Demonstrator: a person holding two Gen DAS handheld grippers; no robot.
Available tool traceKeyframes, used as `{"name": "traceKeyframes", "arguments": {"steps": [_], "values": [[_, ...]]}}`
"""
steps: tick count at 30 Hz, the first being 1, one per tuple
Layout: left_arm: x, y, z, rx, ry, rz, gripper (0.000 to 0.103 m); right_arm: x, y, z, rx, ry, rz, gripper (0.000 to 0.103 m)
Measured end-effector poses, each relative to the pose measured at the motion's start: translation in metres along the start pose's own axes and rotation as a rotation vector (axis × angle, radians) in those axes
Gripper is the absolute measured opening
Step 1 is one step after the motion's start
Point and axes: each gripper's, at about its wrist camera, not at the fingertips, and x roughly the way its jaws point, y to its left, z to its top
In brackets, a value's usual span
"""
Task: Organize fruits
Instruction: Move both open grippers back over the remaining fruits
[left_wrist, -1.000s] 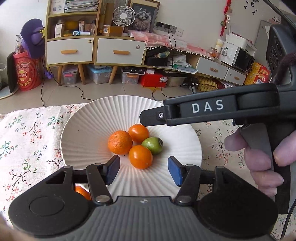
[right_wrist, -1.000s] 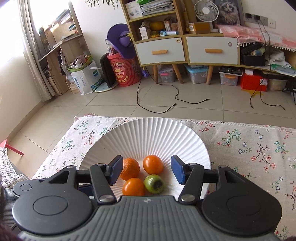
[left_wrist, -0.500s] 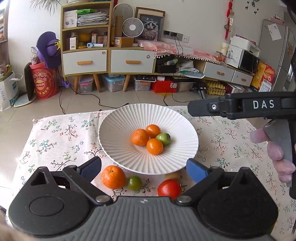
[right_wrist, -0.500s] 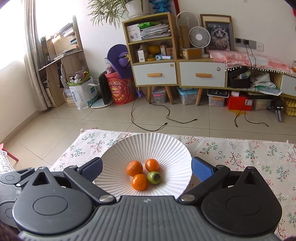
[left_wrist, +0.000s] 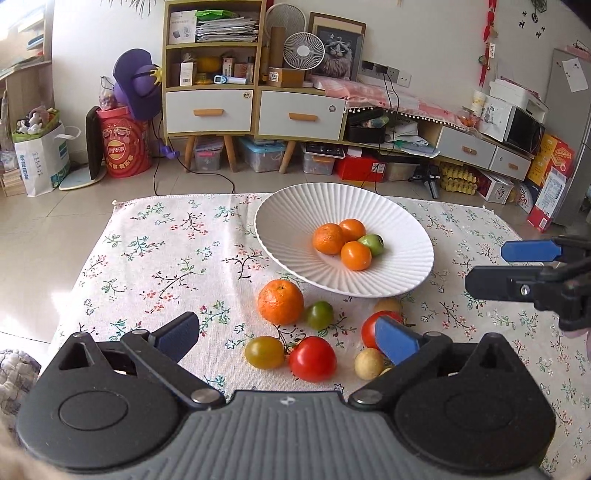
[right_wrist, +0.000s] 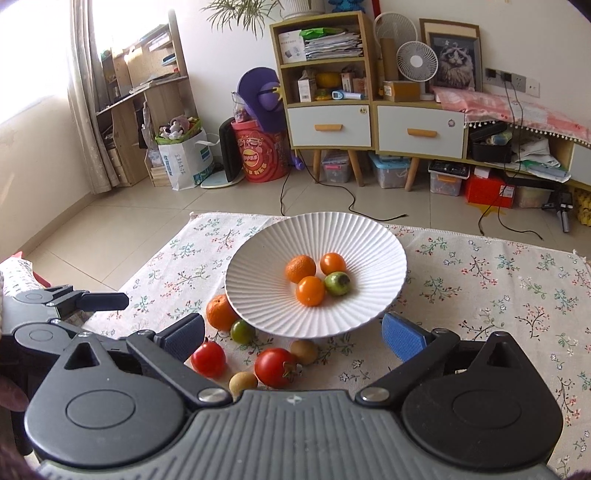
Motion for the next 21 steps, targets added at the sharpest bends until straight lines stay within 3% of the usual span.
{"name": "traceKeyframes", "arguments": {"steps": [9, 21], "values": [[0.002, 0.008, -0.024, 0.041, -0.008, 0.007, 0.095, -0.001, 0.012, -0.036, -0.142, 0.007, 0.002, 0.102], [0.015, 0.017, -0.053, 0.06, 0.006, -0.001, 0.095, 0.008, 0.02, -0.07, -0.192, 0.114, 0.041, 0.099]]}}
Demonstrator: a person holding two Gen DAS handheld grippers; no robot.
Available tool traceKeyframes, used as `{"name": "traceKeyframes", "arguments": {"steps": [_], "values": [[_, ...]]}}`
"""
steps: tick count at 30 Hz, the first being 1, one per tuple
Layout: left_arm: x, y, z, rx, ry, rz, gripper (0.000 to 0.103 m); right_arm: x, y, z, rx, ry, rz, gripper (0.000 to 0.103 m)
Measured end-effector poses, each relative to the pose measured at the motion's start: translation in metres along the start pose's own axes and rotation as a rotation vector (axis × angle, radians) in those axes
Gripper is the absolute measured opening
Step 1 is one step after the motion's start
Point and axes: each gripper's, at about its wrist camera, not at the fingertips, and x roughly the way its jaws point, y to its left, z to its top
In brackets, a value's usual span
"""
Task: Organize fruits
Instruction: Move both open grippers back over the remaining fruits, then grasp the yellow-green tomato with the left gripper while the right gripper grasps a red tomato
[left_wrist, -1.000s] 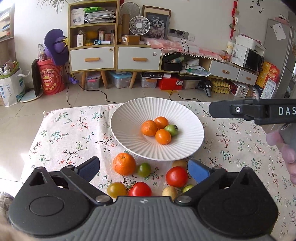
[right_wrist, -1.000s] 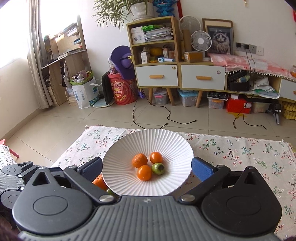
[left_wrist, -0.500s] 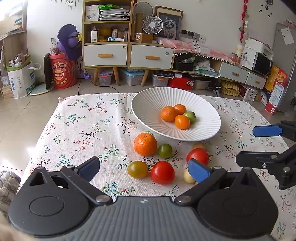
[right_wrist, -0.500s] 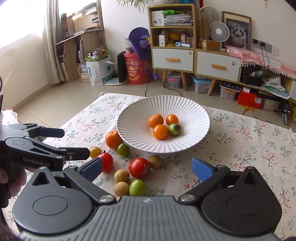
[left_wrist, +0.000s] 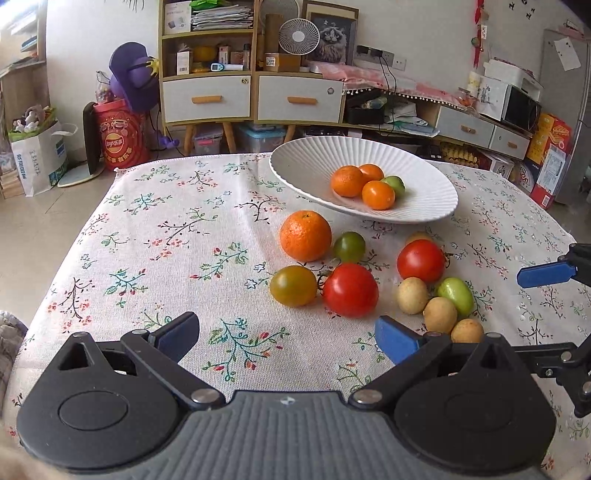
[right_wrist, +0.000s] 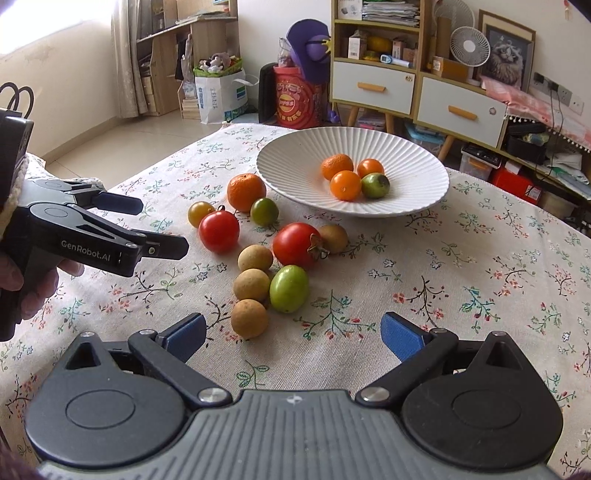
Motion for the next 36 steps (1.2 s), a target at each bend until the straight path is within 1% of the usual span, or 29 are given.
{"name": "traceKeyframes", "arguments": {"steps": [2, 4, 5, 7, 10, 12, 15, 17, 19, 22, 25, 29, 32, 36], "values": [[0.002, -0.002, -0.003, 0.009, 0.011, -0.014, 0.095, 0.001, 0.003, -0.003, -0.007, 0.015, 0.021, 0.096], [0.003, -0.004, -0.006, 0.03, 0.015, -0.019, 0.095, 0.003, 0.004, -0.007, -0.013, 0.03, 0.041, 0.088], [0.004, -0.005, -0.007, 0.038, 0.015, -0.015, 0.095, 0.004, 0.006, -0.008, -0.016, 0.038, 0.05, 0.086], [0.006, -0.003, -0.008, 0.041, 0.025, -0.004, 0.095, 0.005, 0.008, -0.01, -0.017, 0.051, 0.063, 0.076], [0.007, 0.002, -0.008, 0.024, 0.035, 0.024, 0.095, 0.003, 0.011, -0.013, -0.026, 0.051, 0.068, 0.069], [0.006, 0.005, -0.006, 0.011, 0.033, 0.031, 0.092, 0.002, 0.012, -0.013, -0.029, 0.05, 0.071, 0.064], [0.007, 0.008, -0.004, 0.0, 0.03, 0.042, 0.085, 0.003, 0.012, -0.012, -0.022, 0.046, 0.072, 0.057], [0.007, 0.009, -0.002, -0.005, 0.025, 0.052, 0.077, 0.003, 0.013, -0.012, -0.022, 0.044, 0.071, 0.053], [0.006, 0.01, -0.001, -0.013, 0.021, 0.058, 0.072, 0.005, 0.013, -0.01, -0.026, 0.044, 0.077, 0.044], [0.008, 0.01, 0.002, -0.02, 0.017, 0.06, 0.063, 0.006, 0.011, -0.006, -0.013, 0.048, 0.089, 0.038], [0.01, 0.011, 0.007, -0.032, 0.019, 0.054, 0.053, 0.004, 0.006, -0.002, 0.015, 0.045, 0.101, 0.034], [0.013, 0.013, 0.013, -0.052, 0.023, 0.033, 0.04, -0.003, -0.003, 0.007, 0.05, 0.011, 0.114, 0.034], [0.016, 0.013, 0.016, -0.051, 0.025, 0.021, 0.034, -0.001, -0.008, 0.014, 0.069, -0.003, 0.105, 0.034], [0.019, 0.012, 0.019, -0.05, 0.027, 0.009, 0.029, 0.007, -0.015, 0.024, 0.108, -0.012, 0.088, 0.034]]}}
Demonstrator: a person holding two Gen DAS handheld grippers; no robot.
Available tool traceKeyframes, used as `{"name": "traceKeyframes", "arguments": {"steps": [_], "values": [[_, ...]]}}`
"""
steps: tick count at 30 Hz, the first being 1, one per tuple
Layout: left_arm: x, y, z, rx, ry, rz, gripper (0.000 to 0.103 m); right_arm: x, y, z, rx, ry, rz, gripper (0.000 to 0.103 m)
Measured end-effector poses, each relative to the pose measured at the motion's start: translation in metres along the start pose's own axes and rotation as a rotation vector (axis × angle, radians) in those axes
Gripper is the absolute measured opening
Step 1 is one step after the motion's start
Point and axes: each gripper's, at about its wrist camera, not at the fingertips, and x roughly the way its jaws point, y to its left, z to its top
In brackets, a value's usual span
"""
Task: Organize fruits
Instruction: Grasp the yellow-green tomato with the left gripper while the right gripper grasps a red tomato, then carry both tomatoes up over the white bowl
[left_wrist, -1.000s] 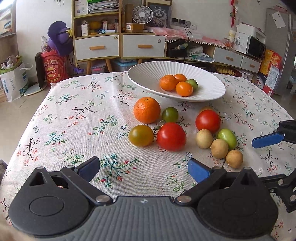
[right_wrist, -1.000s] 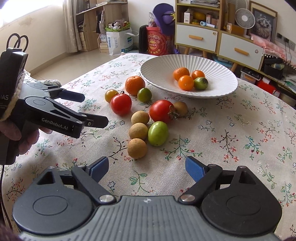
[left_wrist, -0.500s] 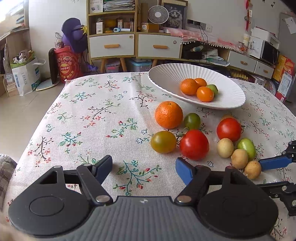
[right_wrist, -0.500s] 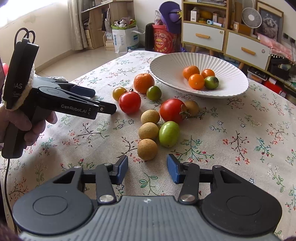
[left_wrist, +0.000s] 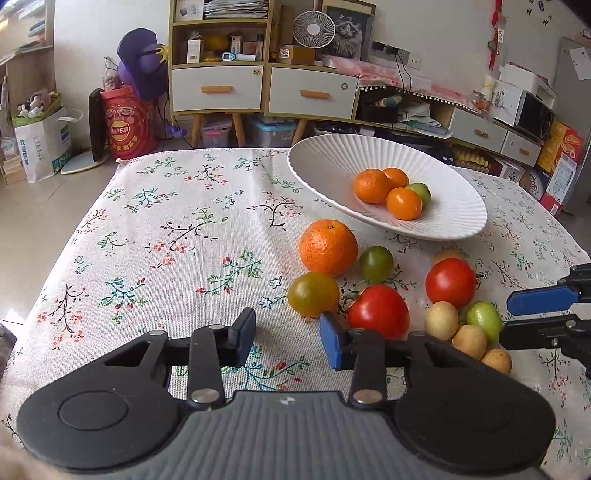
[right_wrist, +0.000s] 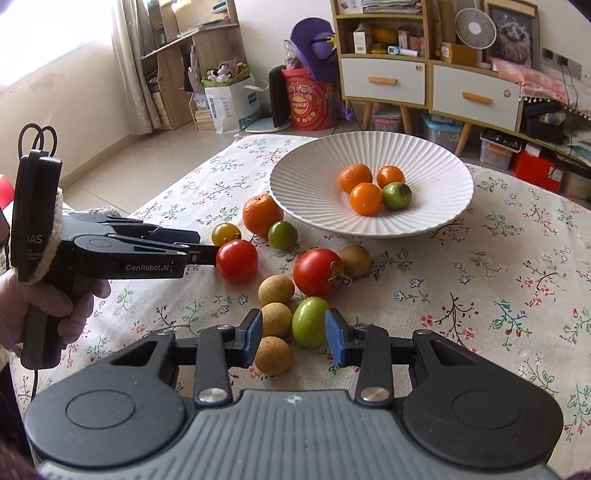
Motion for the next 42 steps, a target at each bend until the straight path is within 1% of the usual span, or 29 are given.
{"name": "traceKeyframes", "arguments": {"steps": [2, 7, 12, 15, 21, 33, 38, 40, 42], "values": [[0.002, 0.0, 0.001, 0.002, 0.001, -0.005, 0.029, 0.005, -0.005, 0.006, 0.031, -0.006, -0.01, 0.034], [0.005, 0.0, 0.005, -0.013, 0.003, -0.009, 0.029, 0.018, -0.013, 0.02, 0.109, -0.007, -0.003, 0.035], [0.01, 0.001, 0.011, -0.057, 0.011, -0.029, 0.029, 0.028, -0.015, 0.026, 0.156, 0.003, -0.003, 0.037], [0.012, -0.002, 0.014, -0.062, 0.013, -0.033, 0.028, 0.031, -0.013, 0.024, 0.148, 0.01, -0.009, 0.038], [0.015, -0.003, 0.016, -0.073, 0.017, -0.03, 0.024, 0.034, -0.011, 0.022, 0.139, 0.024, -0.018, 0.038], [0.014, -0.005, 0.017, -0.061, 0.022, -0.01, 0.022, 0.039, -0.012, 0.021, 0.127, 0.027, -0.022, 0.039], [0.013, -0.006, 0.018, -0.063, 0.027, -0.013, 0.022, 0.043, -0.014, 0.022, 0.148, 0.035, -0.024, 0.041], [0.012, -0.007, 0.019, -0.065, 0.029, -0.014, 0.022, 0.042, -0.013, 0.023, 0.139, 0.036, -0.024, 0.038], [0.009, -0.006, 0.019, -0.077, 0.028, -0.017, 0.022, 0.04, -0.014, 0.023, 0.145, 0.038, -0.009, 0.037]]}}
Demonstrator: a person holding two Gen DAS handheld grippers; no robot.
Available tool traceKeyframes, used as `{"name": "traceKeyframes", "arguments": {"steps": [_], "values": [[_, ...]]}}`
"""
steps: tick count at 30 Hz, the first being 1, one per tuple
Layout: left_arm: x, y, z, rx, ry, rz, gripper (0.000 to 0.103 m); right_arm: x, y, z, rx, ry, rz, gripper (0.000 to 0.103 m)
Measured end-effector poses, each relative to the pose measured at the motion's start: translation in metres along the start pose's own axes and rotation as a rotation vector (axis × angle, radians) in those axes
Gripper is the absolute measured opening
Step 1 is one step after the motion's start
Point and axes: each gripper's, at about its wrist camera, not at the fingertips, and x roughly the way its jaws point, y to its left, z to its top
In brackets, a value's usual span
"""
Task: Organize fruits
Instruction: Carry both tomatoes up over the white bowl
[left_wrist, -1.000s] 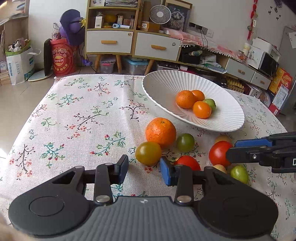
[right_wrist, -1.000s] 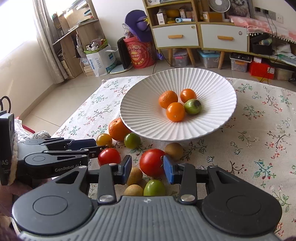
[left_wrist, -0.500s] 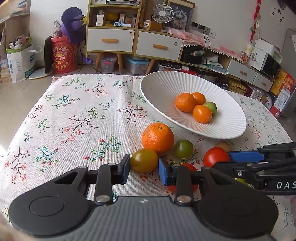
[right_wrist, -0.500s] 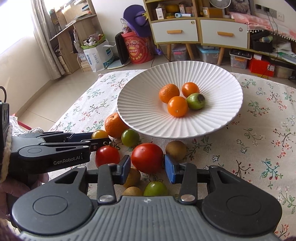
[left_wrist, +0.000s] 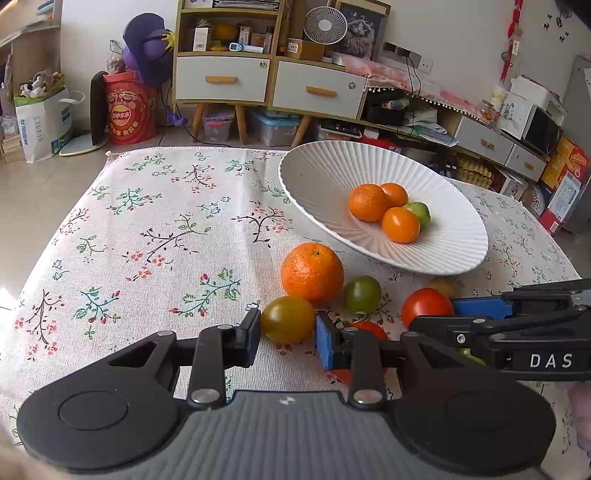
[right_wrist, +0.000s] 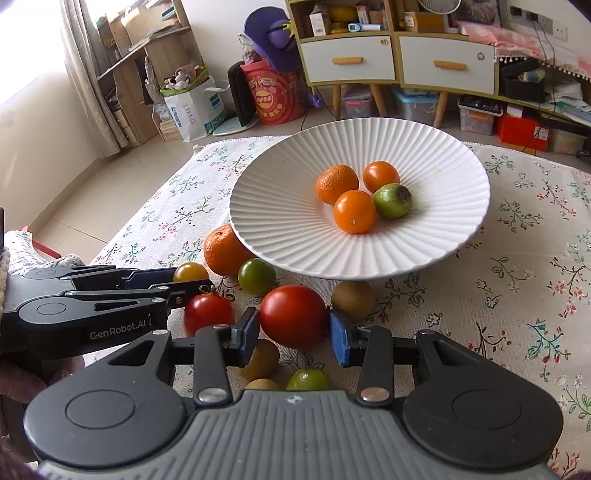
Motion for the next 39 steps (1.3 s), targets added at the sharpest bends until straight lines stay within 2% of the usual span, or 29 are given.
{"name": "traceKeyframes", "arguments": {"steps": [19, 30, 39], "values": [[-0.025, -0.006, 0.0, 0.01, -0.003, -0.026, 0.022, -0.027, 0.007, 0.0, -0.023, -0.028, 0.008, 0.037], [-0.037, -0.023, 0.007, 0.028, -0.032, -0.066, 0.022, -0.048, 0.005, 0.01, -0.036, -0.106, -0.023, 0.037], [-0.027, -0.037, 0.023, 0.032, -0.048, -0.085, 0.022, -0.05, -0.015, 0.027, 0.011, -0.183, -0.079, 0.037]]}}
